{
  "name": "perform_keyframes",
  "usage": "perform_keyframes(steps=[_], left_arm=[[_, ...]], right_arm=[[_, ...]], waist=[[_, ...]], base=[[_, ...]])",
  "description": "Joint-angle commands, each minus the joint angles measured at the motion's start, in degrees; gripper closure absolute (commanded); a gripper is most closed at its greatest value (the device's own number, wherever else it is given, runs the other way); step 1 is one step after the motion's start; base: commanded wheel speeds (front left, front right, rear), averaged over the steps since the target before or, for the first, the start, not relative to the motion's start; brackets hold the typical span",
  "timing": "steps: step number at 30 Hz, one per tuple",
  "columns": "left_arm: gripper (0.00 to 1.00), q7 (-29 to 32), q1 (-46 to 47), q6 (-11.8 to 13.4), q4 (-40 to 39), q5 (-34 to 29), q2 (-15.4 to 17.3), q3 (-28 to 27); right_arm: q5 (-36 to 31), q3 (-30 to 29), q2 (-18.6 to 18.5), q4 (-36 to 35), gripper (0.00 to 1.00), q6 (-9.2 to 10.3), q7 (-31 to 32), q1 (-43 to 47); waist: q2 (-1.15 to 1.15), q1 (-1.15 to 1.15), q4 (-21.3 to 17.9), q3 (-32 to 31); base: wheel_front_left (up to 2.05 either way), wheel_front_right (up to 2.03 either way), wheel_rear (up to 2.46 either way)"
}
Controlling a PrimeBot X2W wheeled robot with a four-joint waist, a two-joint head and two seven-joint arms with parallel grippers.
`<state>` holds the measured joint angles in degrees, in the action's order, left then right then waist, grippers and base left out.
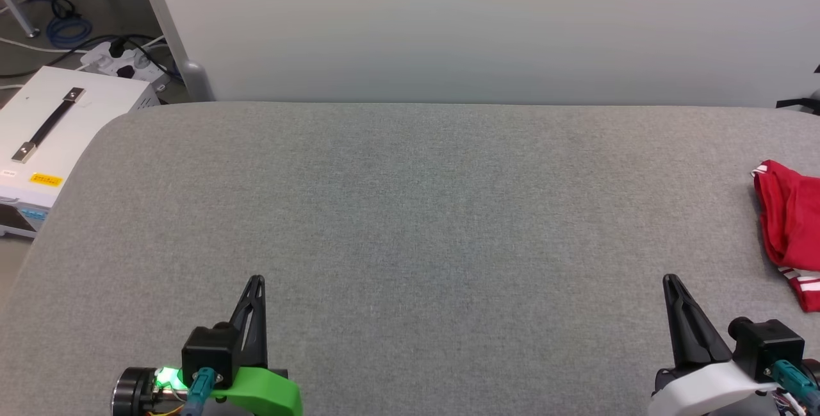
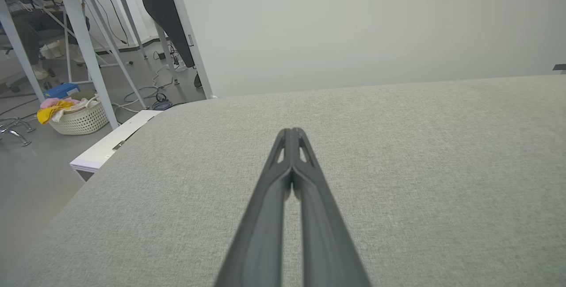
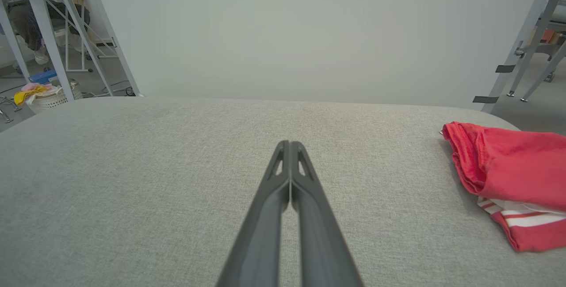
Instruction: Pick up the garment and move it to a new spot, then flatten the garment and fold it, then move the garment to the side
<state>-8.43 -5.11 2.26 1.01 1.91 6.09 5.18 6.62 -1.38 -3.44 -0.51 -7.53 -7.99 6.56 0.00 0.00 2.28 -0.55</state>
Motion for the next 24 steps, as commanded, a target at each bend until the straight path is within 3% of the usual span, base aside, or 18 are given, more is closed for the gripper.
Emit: perform_keyframes(steps=[1, 24], left_arm=[[1.00, 0.4, 1.2, -0.2, -0.2, -0.5, -0.3, -0.4], [1.00, 3.0, 2.5, -0.9, -0.5, -1.0, -1.3, -2.0]], right_arm=[[-0.6, 0.1, 0.2, 0.1, 1.00, 0.02, 0.3, -1.3], [-2.6, 0.5, 0.3, 0.2, 1.00, 0.03, 2.9, -3.0]], waist=[[0.00, 0.00, 0.0, 0.0], [0.00, 0.00, -0.8, 0.2]], base=[[0.00, 0.00, 0.00], [0.00, 0.00, 0.00]])
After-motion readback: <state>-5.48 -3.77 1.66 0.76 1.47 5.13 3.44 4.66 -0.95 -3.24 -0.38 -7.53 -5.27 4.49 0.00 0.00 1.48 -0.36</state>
